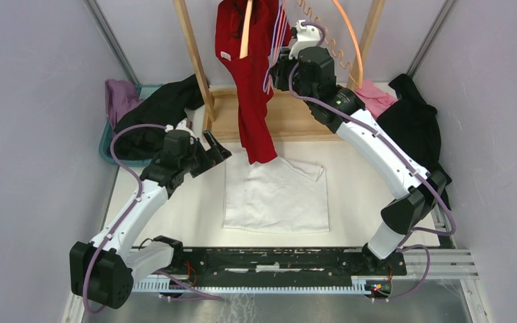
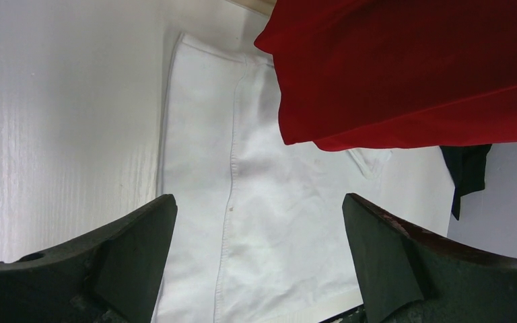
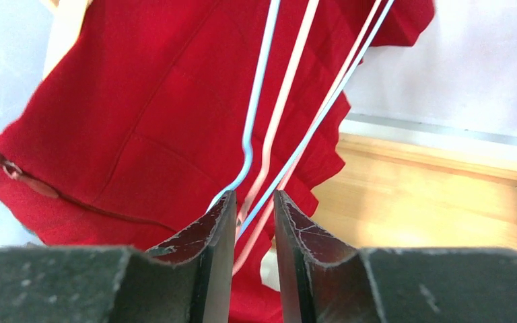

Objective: Place the skirt on the hanger
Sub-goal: Pick up the hanger from the clothesline.

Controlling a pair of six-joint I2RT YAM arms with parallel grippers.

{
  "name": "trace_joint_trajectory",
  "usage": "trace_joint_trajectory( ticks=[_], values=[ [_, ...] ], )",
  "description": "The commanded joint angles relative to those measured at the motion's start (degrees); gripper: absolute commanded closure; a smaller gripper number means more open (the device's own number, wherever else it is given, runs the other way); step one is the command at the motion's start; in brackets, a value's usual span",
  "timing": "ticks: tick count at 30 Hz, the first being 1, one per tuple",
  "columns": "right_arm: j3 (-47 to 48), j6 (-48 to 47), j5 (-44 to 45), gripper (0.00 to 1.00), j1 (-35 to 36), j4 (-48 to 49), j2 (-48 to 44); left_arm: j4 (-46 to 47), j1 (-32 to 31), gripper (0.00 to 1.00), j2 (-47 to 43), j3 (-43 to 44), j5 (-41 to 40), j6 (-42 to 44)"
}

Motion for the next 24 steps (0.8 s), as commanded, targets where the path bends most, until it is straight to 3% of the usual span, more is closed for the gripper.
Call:
trace_joint_trajectory(
  ticks=[1,13,24],
  values=[
    [4.54,-2.79,4.58,0.67,0.31,1.1,1.02,0.98,-0.14,0.01,-1.59,2.61,1.38,2.59],
    [10.97,-5.96,7.89,0.67,0.29,-4.3,5.52,0.8,-0.09,0.01,-2.68,2.91,2.09,2.23],
    [11.18,-6.32,10.19,0.68,0.3,-5.52,5.59,0.54,-0.11,0.01,-3.35,3.25,2.23,2.07]
  ],
)
